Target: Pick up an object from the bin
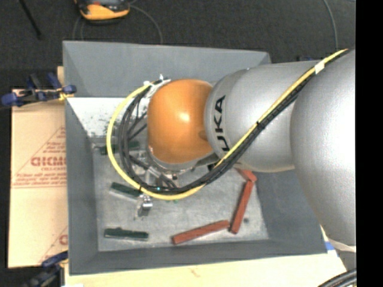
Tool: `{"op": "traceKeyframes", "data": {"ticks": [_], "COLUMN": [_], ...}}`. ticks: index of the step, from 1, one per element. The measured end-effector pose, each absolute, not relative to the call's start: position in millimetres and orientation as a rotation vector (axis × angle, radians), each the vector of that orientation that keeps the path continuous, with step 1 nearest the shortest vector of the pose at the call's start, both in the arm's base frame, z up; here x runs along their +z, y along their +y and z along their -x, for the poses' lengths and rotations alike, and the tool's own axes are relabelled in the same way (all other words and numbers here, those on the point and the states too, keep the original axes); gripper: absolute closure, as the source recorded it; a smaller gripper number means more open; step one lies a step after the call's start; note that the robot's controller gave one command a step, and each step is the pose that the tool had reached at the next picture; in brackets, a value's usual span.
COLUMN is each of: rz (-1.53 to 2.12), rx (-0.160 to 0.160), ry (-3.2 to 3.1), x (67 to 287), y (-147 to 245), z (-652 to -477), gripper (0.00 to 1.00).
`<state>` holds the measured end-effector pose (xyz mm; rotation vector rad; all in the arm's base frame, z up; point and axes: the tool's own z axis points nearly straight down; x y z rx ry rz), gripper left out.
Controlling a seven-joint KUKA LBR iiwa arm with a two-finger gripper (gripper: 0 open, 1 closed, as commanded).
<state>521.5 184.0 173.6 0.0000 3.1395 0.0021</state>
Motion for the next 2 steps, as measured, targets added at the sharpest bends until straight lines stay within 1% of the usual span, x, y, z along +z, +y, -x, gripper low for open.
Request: {"op": "traceKeyframes", "data": {"ticks": [1,2], "rz": [-0.001,0.233], "rx": [0.002,0.016], "ry": [3.139,3.141], "x": [173.6,89.7], "y": [183.8,167.8], "z": [-521.7,-588.6], "gripper": [0.00,1.00]}}
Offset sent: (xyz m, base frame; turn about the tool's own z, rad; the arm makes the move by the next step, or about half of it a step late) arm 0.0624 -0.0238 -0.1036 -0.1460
